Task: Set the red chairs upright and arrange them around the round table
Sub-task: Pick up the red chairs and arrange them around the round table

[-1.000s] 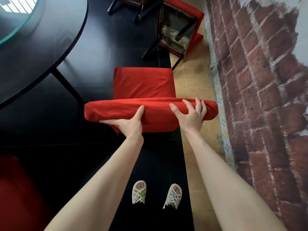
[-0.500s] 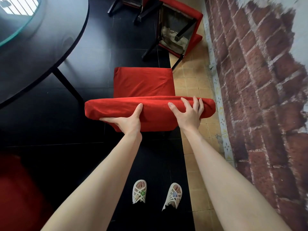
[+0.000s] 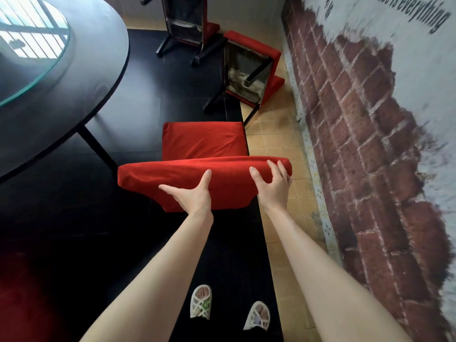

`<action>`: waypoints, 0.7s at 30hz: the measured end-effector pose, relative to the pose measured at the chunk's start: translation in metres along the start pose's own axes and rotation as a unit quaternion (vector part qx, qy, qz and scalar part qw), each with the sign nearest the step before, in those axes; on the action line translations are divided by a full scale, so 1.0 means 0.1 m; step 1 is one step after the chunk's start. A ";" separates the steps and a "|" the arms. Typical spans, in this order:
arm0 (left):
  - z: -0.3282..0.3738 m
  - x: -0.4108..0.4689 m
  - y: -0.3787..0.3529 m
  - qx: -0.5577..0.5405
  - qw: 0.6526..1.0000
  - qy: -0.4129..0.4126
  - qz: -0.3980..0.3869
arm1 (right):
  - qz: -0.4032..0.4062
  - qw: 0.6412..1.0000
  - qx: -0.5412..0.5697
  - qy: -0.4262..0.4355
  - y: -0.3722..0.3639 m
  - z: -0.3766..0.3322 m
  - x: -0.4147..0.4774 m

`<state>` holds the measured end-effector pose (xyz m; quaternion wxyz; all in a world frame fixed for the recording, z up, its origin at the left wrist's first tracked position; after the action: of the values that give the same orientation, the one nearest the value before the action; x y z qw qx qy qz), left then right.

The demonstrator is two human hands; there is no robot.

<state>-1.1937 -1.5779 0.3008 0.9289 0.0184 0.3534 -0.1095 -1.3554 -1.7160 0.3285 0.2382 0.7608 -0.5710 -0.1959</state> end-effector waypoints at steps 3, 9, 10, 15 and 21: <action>0.01 -0.27 -0.14 0.024 1.000 -0.016 0.010 | 0.009 1.000 0.016 0.018 0.25 -0.02 0.04; 0.07 -0.88 -0.59 0.040 0.998 -0.052 -0.024 | 0.054 0.996 0.060 0.039 0.96 -0.06 0.12; 0.08 -1.00 -0.69 0.037 0.997 -0.062 -0.037 | 0.060 0.995 0.069 0.046 1.09 -0.06 0.13; 0.18 -1.64 -1.23 0.028 0.983 -0.143 -0.108 | 0.093 0.986 0.114 0.073 1.88 -0.12 0.20; 0.33 -2.30 -1.79 0.015 0.965 -0.202 -0.168 | 0.133 0.974 0.148 0.109 2.66 -0.23 0.31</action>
<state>-1.3781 -1.7124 0.4856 0.9487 -0.0500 0.1550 -0.2710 -1.5403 -1.8049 0.5024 0.2079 0.7215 -0.6604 0.0084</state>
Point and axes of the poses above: each hand's wrist, its own x-axis towards the middle knuckle, its own y-axis out of the back of the hand, z = x × y, the point moved 6 cm from there along x, towards the middle knuckle, and after that the axes turned 5 degrees about y, right-handed, at the moved point
